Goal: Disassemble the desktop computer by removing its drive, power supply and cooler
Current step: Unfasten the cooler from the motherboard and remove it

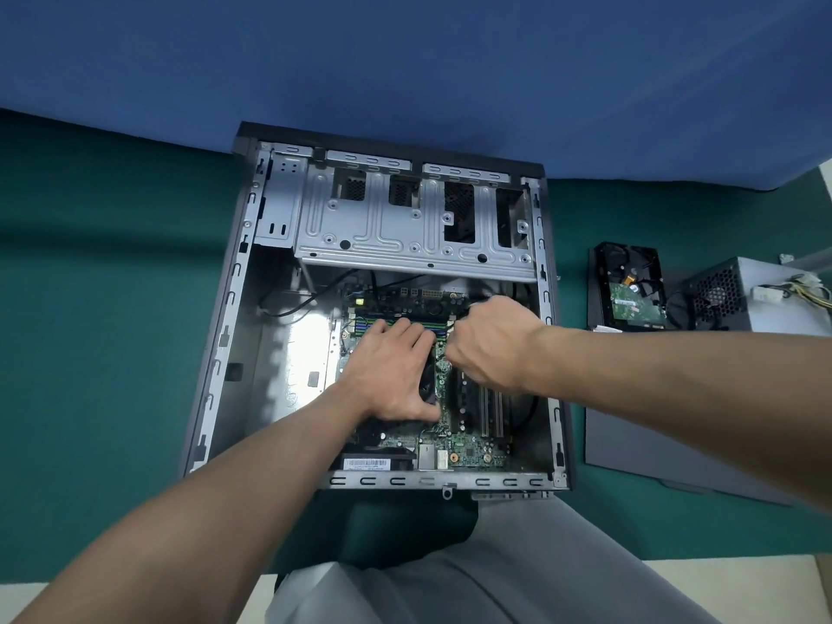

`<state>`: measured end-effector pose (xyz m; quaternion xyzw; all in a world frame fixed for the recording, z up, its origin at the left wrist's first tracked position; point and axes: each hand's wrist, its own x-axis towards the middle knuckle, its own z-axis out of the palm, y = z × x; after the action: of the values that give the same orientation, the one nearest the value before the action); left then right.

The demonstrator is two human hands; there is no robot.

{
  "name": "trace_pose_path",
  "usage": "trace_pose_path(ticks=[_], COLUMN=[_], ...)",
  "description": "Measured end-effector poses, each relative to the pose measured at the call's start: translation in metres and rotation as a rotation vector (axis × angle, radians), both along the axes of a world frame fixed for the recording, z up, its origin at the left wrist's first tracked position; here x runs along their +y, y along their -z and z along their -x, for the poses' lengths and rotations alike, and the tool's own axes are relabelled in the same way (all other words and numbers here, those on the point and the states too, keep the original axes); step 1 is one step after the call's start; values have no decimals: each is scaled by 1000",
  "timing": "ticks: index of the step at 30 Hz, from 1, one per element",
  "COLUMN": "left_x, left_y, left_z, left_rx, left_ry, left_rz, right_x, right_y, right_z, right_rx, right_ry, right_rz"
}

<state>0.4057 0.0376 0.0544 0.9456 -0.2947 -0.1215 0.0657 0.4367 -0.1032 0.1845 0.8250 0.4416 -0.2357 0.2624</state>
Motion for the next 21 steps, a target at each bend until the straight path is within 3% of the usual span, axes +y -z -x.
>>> trace_pose_path(ticks=[1, 3, 5, 8, 10, 12, 13, 17, 21], left_x=[0, 0, 0, 1, 1, 1, 1, 0, 0], left_y=[0, 0, 0, 0, 0, 0, 0, 0, 0], left_z=[0, 0, 0, 0, 0, 0, 1, 0, 0], left_rx=[-1, -5, -14, 1, 3, 0, 2, 3, 4], left_ry=[1, 2, 3, 9, 10, 4, 2, -3, -5], left_rz=[-5, -11, -11, -21, -21, -11, -6, -10, 3], right_x=[-1, -2, 0, -1, -4, -2, 0, 3, 1], right_y=[-1, 0, 4, 8, 9, 9, 10, 5, 2], right_z=[-3, -5, -6, -10, -10, -11, -11, -5, 1], right_rx=[2, 66, 195, 526, 669, 639, 555, 176, 19], right_ry=[-6, 212, 734, 1735, 1947, 1830, 1668, 793, 74], right_rz=[-15, -131, -290, -417, -354, -317, -308, -132, -40])
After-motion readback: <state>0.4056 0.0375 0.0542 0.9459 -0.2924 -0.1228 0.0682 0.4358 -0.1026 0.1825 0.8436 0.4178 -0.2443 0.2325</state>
